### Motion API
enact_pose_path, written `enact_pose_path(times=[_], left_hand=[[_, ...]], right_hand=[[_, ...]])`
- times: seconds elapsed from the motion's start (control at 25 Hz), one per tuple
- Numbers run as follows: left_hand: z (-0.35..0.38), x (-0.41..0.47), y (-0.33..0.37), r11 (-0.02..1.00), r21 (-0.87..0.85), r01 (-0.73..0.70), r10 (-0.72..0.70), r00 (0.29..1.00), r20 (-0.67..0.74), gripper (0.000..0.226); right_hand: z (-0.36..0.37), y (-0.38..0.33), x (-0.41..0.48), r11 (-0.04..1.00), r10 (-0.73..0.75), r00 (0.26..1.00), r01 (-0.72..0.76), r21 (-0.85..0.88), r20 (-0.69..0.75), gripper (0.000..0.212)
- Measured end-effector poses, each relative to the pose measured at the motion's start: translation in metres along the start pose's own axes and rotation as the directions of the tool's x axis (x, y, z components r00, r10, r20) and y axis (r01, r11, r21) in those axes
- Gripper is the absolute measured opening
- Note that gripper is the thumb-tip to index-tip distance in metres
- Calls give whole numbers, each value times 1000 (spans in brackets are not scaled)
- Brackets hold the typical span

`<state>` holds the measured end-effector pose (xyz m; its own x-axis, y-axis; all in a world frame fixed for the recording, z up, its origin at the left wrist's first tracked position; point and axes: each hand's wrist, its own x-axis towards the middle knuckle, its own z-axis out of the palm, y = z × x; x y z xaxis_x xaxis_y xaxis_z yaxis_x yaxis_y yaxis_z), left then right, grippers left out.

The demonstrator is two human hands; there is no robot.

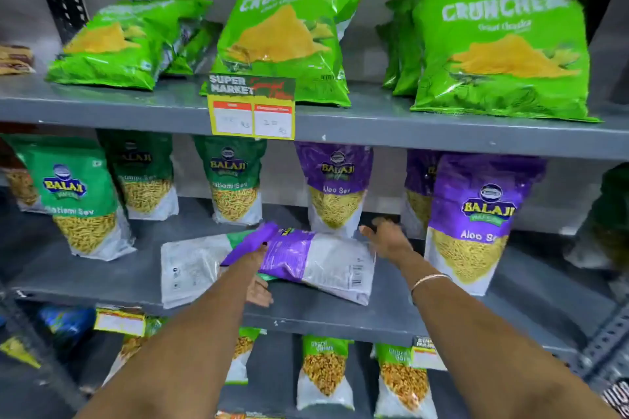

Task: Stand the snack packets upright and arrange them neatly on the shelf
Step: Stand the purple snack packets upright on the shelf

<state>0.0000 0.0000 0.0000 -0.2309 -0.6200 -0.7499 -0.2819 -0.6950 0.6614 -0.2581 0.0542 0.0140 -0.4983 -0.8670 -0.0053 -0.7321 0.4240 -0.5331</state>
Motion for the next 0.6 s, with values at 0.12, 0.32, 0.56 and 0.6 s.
enact_pose_path(times=[0.12,0.32,0.56,0.6], left_hand=[[12,6,5,947,-317,-49,54,999,6,77],[13,4,13,899,-431,-76,85,996,2,47],[19,-19,53,921,-254,-294,288,956,-64,14],[19,-21,62,913,-220,-344,340,939,-55,22]], right_hand=[[8,13,21,992,-4,972,-26,121,236,47],[4,20,23,927,8,877,-187,326,481,25],[-12,19,12,954,6,808,-181,239,589,22],[-13,18,7,952,-1,817,-176,250,577,24]])
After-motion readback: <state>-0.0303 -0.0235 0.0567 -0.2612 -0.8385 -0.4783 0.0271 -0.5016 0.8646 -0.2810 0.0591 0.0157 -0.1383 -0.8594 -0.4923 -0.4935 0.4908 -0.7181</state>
